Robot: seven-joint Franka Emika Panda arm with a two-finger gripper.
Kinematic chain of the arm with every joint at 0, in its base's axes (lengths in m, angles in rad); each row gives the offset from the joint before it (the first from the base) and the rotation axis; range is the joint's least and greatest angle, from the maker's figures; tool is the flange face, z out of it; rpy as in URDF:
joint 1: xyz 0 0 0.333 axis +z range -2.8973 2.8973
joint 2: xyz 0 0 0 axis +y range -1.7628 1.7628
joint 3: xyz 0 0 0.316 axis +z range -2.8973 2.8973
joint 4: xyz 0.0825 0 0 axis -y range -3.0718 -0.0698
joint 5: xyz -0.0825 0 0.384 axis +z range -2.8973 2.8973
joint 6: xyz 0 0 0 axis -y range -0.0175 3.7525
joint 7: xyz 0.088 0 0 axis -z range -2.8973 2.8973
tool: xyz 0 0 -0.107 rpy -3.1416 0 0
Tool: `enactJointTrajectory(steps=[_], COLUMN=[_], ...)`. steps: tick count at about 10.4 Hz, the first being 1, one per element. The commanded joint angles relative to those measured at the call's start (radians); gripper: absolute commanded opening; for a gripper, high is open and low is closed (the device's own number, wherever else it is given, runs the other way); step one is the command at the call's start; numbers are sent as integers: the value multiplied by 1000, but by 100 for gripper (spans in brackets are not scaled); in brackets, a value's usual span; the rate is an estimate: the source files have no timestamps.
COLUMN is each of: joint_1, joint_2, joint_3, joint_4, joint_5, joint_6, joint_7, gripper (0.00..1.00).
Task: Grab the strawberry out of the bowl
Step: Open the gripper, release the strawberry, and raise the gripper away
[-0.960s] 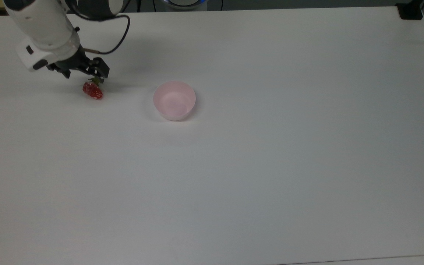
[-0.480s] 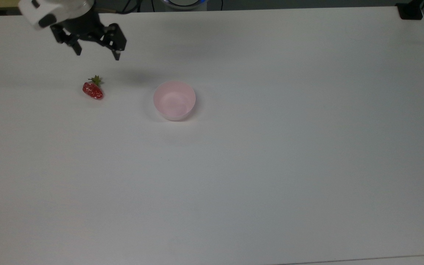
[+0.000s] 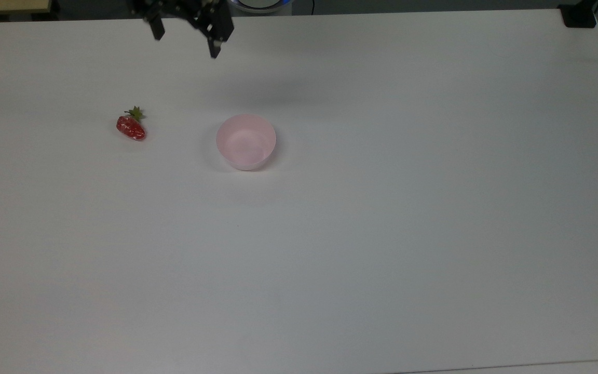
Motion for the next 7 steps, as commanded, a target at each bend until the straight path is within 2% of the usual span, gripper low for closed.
enactJointTrajectory(steps=[1, 3, 5, 7], joint_1=[98, 146, 152, 152], joint_2=[-16, -8, 4, 3], joint_3=[-37, -58, -60, -60], joint_4=[38, 34, 31, 31], joint_5=[14, 6, 8, 14], joint_6=[-52, 43, 62, 56], joint_7=[26, -3, -121, -133], gripper=[100, 100, 100, 100])
